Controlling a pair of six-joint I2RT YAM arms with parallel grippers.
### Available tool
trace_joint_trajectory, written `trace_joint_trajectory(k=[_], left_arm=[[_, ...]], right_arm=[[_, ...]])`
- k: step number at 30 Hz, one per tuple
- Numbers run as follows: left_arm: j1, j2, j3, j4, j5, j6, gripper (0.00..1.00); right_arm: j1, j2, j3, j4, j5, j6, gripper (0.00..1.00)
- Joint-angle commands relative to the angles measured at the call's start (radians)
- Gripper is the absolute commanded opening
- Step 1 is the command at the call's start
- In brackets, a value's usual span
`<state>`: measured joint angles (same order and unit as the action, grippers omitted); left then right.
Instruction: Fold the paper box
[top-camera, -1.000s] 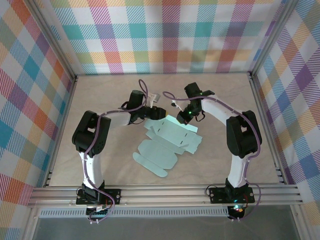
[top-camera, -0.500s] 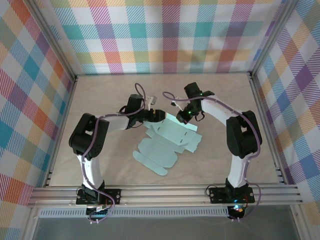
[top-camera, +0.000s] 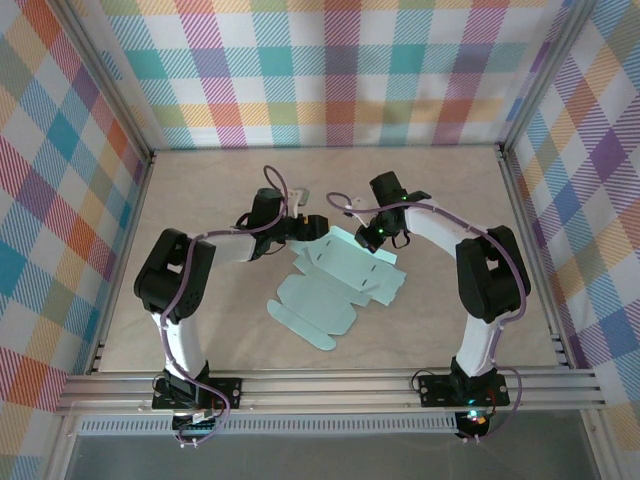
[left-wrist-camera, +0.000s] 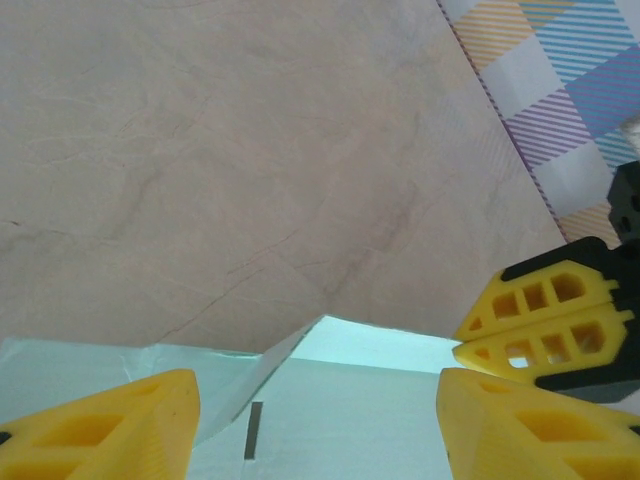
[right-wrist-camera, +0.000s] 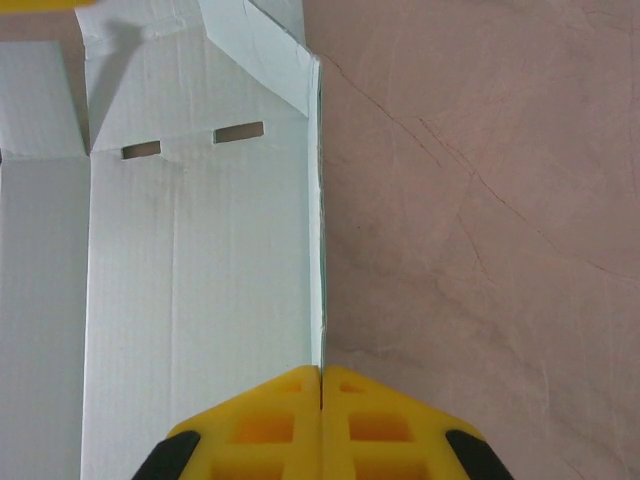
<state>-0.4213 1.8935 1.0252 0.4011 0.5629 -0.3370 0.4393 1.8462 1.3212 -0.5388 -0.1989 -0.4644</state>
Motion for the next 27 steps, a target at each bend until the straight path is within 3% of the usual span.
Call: trace_joint_trajectory(k=[1,8,21,27], left_arm=[[-0.012,0.04,0.022,0.032,0.009,-0.03,0.63],[-0.038,0.063,0.024,0.085,0.043,-0.087,0.56],[-0.123,0.126,0.071,0.187,0.052,-0.216,0.56],[-0.126,0.173,0.1,0.243,0.031,-0.284,0.55]], right_arm=[[0.006,-0.029,0.011,-0.002,-0.027,-0.022,0.0],[0.006,-0.018,0.021,-0.014,-0.018,-0.014,0.0],[0.015,-0.014,0.023,-0.009,-0.041,-0.006,0.0],[0.019,-0.013,0.021,-0.023,-0.12,-0.009,0.0]])
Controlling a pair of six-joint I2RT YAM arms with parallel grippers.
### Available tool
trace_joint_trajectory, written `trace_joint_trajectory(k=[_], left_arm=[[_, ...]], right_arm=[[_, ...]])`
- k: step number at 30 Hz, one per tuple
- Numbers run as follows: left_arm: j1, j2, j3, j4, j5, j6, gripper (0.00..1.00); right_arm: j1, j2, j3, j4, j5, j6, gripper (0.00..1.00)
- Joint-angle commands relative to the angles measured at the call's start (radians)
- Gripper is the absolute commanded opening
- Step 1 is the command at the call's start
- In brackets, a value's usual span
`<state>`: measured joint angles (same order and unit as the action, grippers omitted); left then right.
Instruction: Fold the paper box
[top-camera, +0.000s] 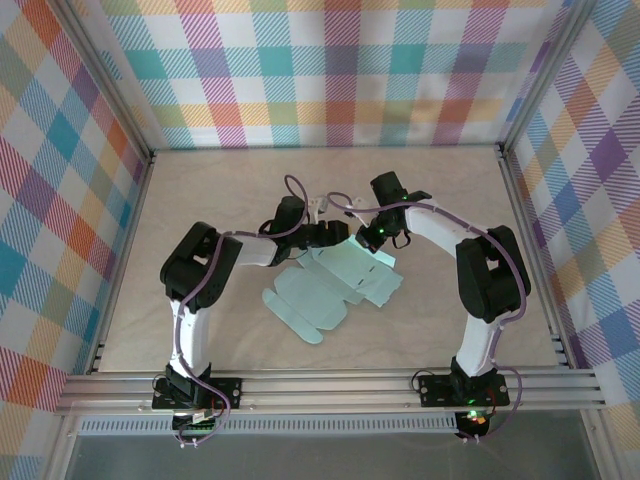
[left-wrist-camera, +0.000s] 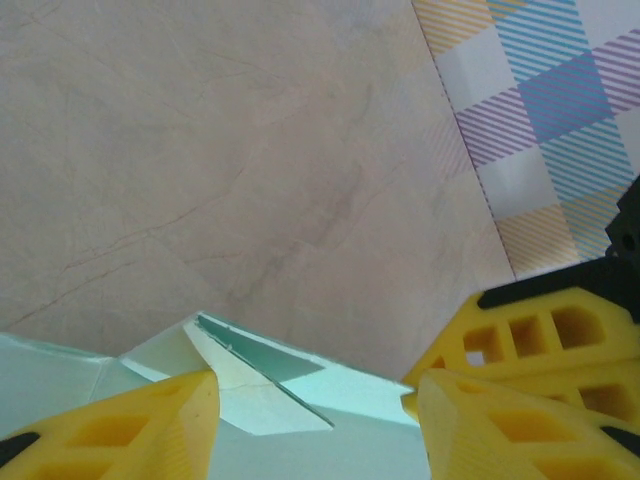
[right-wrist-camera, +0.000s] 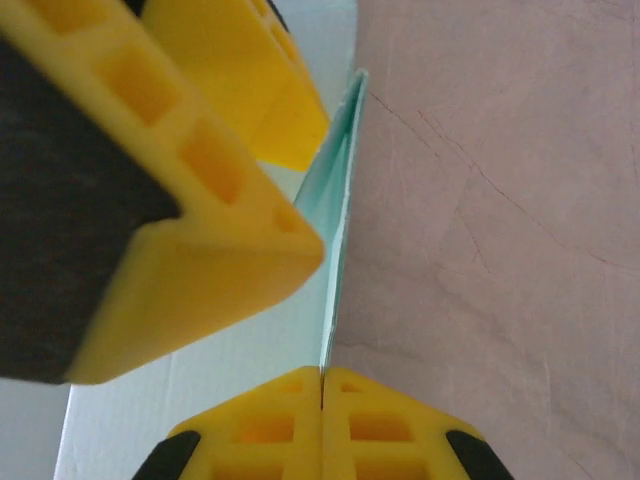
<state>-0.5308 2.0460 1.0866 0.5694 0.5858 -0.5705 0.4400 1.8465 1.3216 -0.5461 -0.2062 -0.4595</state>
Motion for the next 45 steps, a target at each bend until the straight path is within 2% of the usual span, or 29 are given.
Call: trace_joint_trajectory(k=[1,4,8,16,20,25,31,36,37,41,43,45], left_arm=[[-0.017,0.027,0.043,0.085,0.002,-0.063,0.54],[-0.017,0.049,0.047,0.153,0.002,-0.129,0.53],[-0.017,0.063,0.044,0.214,0.016,-0.173,0.52],[0.019,-0.074,-0.112,0.25,-0.04,-0.08,0.58],[0.034,-0.203,-0.191,0.177,-0.074,0.045,0.62],[0.041,-0.374,-0.285,0.005,-0.165,0.213,0.64],[0.073,-0.485,-0.354,-0.183,-0.26,0.292,0.67],[0.112,-0.497,-0.391,-0.252,-0.275,0.298,0.71],[0.12,-0.49,-0.399,-0.244,-0.265,0.282,0.75],[0.13,-0.428,-0.39,-0.202,-0.211,0.207,0.76],[0.131,-0.383,-0.378,-0.142,-0.152,0.179,0.76],[0.13,-0.343,-0.373,-0.083,-0.14,0.154,0.76]], right_arm=[[0.02,-0.01,0.023,-0.024,-0.13,-0.017,0.0],[0.022,-0.004,0.027,-0.038,-0.159,-0.022,0.0],[0.023,-0.002,0.02,-0.022,-0.134,-0.015,0.0],[0.02,-0.022,-0.035,0.081,0.06,-0.019,0.0],[0.02,-0.038,-0.052,0.119,0.096,-0.016,0.0],[0.02,-0.064,-0.081,0.162,0.108,-0.004,0.0],[0.022,-0.092,-0.116,0.203,0.103,0.02,0.0],[0.023,-0.105,-0.136,0.223,0.091,0.037,0.0],[0.023,-0.105,-0.136,0.224,0.087,0.039,0.0],[0.025,-0.1,-0.136,0.23,0.078,0.041,0.0],[0.026,-0.1,-0.137,0.228,0.074,0.041,0.0],[0.028,-0.099,-0.139,0.224,0.071,0.037,0.0]])
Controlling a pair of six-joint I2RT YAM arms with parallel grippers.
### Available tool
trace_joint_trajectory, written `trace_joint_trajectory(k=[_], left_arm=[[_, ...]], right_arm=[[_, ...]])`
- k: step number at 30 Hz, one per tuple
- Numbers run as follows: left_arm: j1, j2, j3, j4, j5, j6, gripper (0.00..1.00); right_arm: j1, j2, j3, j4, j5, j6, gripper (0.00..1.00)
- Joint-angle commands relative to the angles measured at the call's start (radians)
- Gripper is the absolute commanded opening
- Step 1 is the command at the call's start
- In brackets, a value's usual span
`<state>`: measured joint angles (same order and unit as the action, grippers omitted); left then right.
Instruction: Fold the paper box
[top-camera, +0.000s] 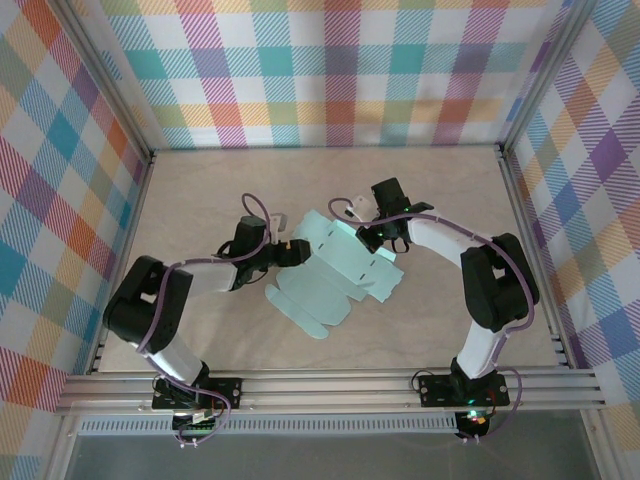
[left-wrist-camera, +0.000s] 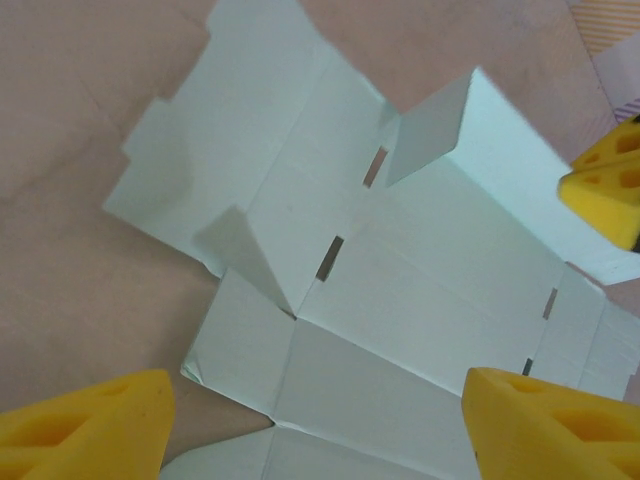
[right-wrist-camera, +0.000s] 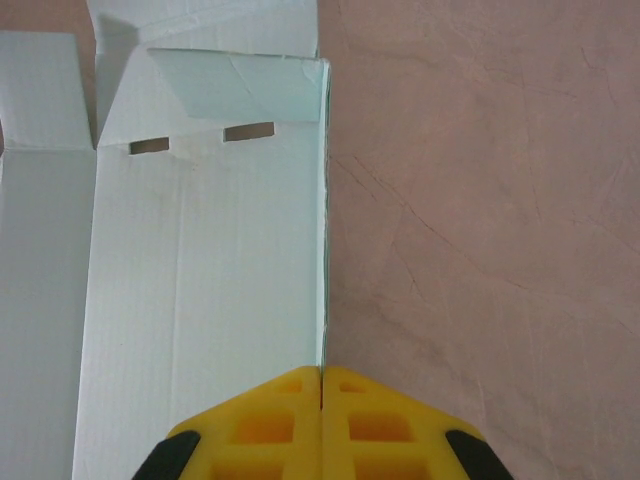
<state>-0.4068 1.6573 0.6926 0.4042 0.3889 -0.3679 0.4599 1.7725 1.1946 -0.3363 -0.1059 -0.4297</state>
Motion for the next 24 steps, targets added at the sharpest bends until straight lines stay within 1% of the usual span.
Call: trace_joint_trajectory(k=[1,5,9,11,15,19,21,24], left_arm=[[0.006,0.067,0.028,0.093,0.051,-0.051,0.75],[0.006,0.12,0.062,0.083,0.035,-0.047,0.74],[0.006,0.143,0.081,0.098,0.058,-0.054,0.74],[0.007,0.151,0.082,0.136,0.093,-0.072,0.72],[0.005,0.152,0.076,0.211,0.16,-0.124,0.65],[-0.022,0.106,0.071,0.167,0.159,-0.081,0.52],[-0.036,0.093,0.076,0.124,0.144,-0.05,0.5],[-0.058,0.097,0.076,0.094,0.134,-0.03,0.5]], right_arm=[[0.009,-0.025,-0.012,0.013,-0.029,0.008,0.0],[0.011,-0.029,-0.013,0.008,-0.029,0.006,0.0],[0.01,-0.031,-0.015,0.005,-0.036,0.008,0.0],[0.009,-0.027,-0.015,0.007,-0.038,0.008,0.0],[0.01,-0.02,-0.013,0.004,-0.038,0.012,0.0],[0.01,-0.021,-0.012,0.004,-0.036,0.012,0.0],[0.009,-0.021,-0.007,0.0,-0.035,0.015,0.0],[0.01,-0.022,-0.009,0.001,-0.037,0.02,0.0]])
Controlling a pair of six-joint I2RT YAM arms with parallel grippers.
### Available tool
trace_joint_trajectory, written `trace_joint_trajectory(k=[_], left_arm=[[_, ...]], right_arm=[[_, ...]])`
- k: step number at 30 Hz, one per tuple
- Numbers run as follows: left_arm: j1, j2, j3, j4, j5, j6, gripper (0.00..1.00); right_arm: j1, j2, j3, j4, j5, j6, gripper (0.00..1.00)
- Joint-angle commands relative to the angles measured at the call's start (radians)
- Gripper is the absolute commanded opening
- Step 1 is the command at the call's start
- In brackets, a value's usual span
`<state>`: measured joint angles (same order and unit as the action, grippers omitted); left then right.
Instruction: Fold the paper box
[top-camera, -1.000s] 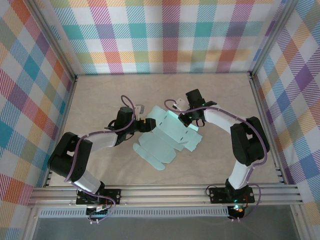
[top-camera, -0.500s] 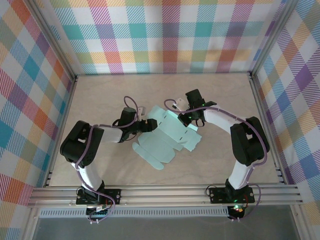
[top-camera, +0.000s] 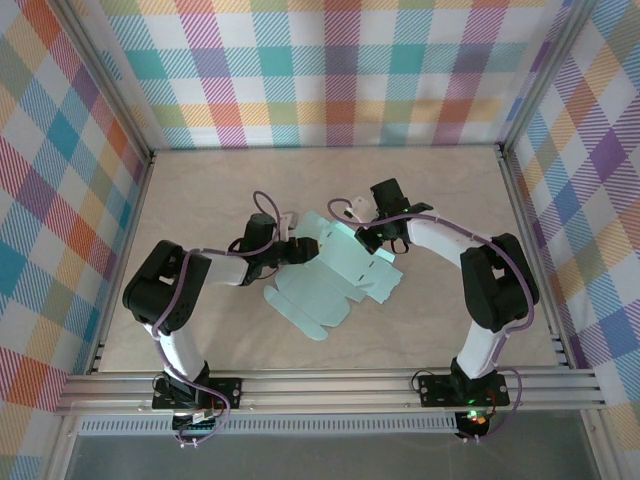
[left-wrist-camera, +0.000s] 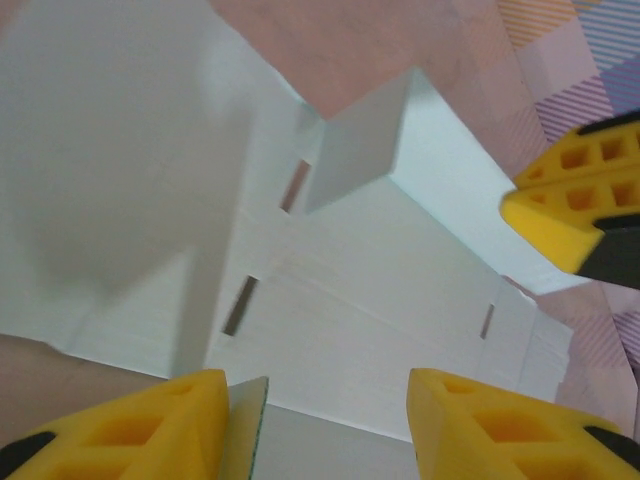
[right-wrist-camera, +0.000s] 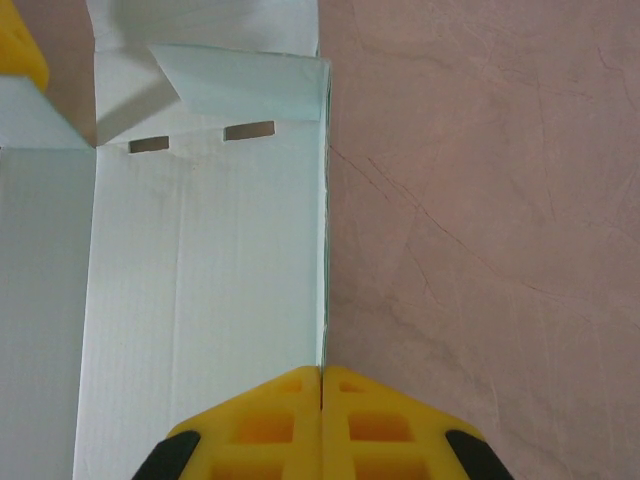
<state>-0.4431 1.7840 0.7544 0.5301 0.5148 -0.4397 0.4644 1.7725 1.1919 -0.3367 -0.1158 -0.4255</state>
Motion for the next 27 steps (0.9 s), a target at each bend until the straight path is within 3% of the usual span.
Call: trace_joint_trajectory(k=[1,9,22,27], left_arm=[[-0.028,-0.027,0.013,-0.032,0.007,0.039,0.5],[-0.079,-0.02,-0.002,-0.062,-0.028,0.037,0.52],[-0.144,0.128,-0.045,0.074,-0.166,-0.147,0.54],[-0.155,0.147,-0.053,0.097,-0.185,-0.155,0.53]], right_arm=[[0.005,-0.022,-0.006,0.001,-0.025,0.017,0.0],[0.005,-0.015,-0.009,0.0,-0.004,0.035,0.0],[0.013,-0.012,-0.021,0.011,-0.022,0.074,0.0],[0.015,-0.02,-0.028,0.011,-0.003,0.071,0.0]])
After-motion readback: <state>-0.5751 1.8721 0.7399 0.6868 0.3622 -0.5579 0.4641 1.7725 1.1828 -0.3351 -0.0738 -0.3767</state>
